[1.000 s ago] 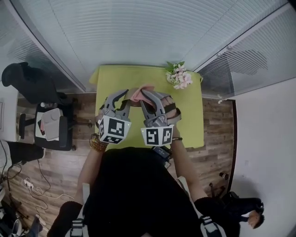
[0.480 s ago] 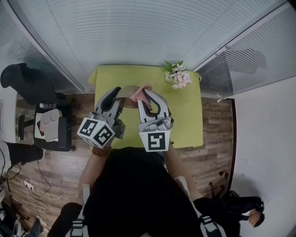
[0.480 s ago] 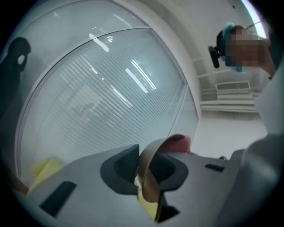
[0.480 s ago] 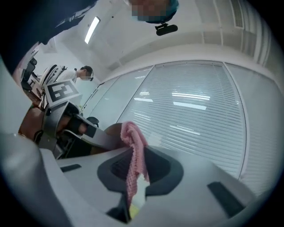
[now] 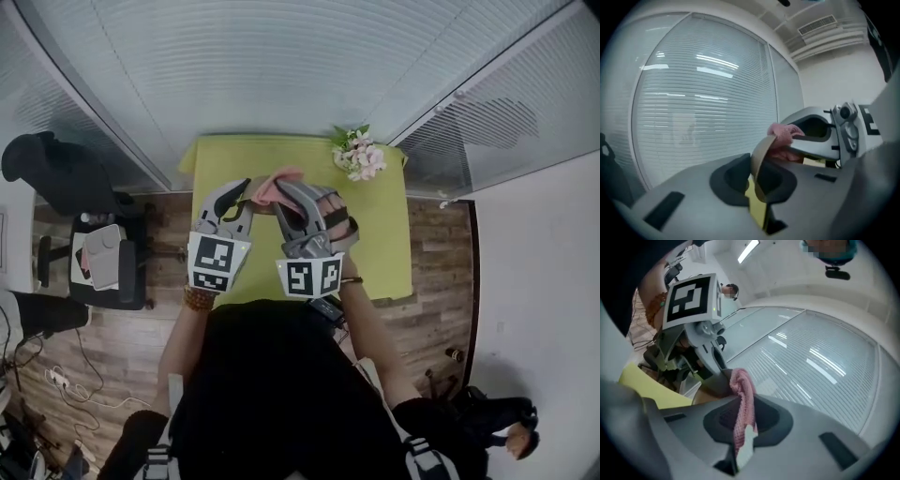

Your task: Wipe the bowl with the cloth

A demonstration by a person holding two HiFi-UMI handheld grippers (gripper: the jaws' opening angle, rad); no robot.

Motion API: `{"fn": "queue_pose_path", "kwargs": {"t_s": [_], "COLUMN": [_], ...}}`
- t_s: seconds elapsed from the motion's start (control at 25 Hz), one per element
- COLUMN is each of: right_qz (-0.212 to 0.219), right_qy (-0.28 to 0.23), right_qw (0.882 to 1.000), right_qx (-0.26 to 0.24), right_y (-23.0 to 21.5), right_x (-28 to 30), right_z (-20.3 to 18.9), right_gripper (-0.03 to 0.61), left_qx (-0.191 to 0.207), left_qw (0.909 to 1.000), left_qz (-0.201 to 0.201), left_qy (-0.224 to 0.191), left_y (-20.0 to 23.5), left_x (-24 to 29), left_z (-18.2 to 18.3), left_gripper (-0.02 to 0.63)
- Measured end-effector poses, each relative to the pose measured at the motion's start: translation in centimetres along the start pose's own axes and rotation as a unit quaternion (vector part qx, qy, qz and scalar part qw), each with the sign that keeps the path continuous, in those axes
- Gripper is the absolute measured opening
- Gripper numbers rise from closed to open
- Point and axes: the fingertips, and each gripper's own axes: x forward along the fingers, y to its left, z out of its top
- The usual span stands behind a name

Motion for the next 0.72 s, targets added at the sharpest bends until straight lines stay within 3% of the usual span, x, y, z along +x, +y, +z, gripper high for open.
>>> {"fn": "queue_pose_path", "kwargs": {"t_s": [0.12, 0.32, 0.4, 0.48, 0.52, 0.56, 0.6, 0.68, 0.72], "right_qz": [-0.038, -0.082, -0.086, -0.079, -0.069, -0.054, -0.038, -0.014, -0.007], "right_qy": [-0.018, -0.035, -0.037, -0.043, -0.042, -0.035, -0.023, -0.006, -0.004], "right_qw": [0.997, 0.982, 0.972, 0.960, 0.958, 0.960, 0.968, 0.990, 0.997], "right_qx": [0.065, 0.168, 0.214, 0.263, 0.277, 0.274, 0.248, 0.139, 0.077], "right_y": [-1.7, -3.0, -2.9, -2.7, -2.5, -2.2, -1.8, -0.9, -0.6], "right_x": [-0.2, -1.6, -1.9, -1.9, -1.6, -1.4, -1.1, -0.9, -1.0], "right_z": [1.1, 1.4, 1.1, 0.8, 0.5, 0.0, -0.6, -1.2, -1.1], "right_gripper": [0.029, 0.029, 0.029, 0.031, 0.034, 0.032, 0.029, 0.026, 0.026], "left_qx": [-0.081, -0.134, -0.199, -0.279, -0.297, -0.286, -0.242, -0.091, -0.011], "left_qw": [0.9952, 0.9846, 0.9715, 0.9504, 0.9451, 0.9498, 0.9636, 0.9928, 0.9982], "left_qz": [0.011, -0.001, -0.012, -0.023, -0.030, -0.039, -0.050, -0.060, -0.055], "left_qy": [-0.054, -0.112, -0.127, -0.137, -0.133, -0.122, -0.103, -0.049, -0.020], "left_y": [0.9, 1.1, 1.2, 1.6, 1.6, 1.4, 0.9, -0.3, -0.9], "left_x": [-0.9, -2.2, -2.5, -2.4, -2.3, -2.0, -1.6, -1.1, -0.9], "left_z": [1.8, 3.8, 3.5, 2.5, 1.8, 1.3, 0.8, 0.3, 0.1], "left_gripper": [0.025, 0.041, 0.043, 0.047, 0.054, 0.062, 0.067, 0.069, 0.074]}}
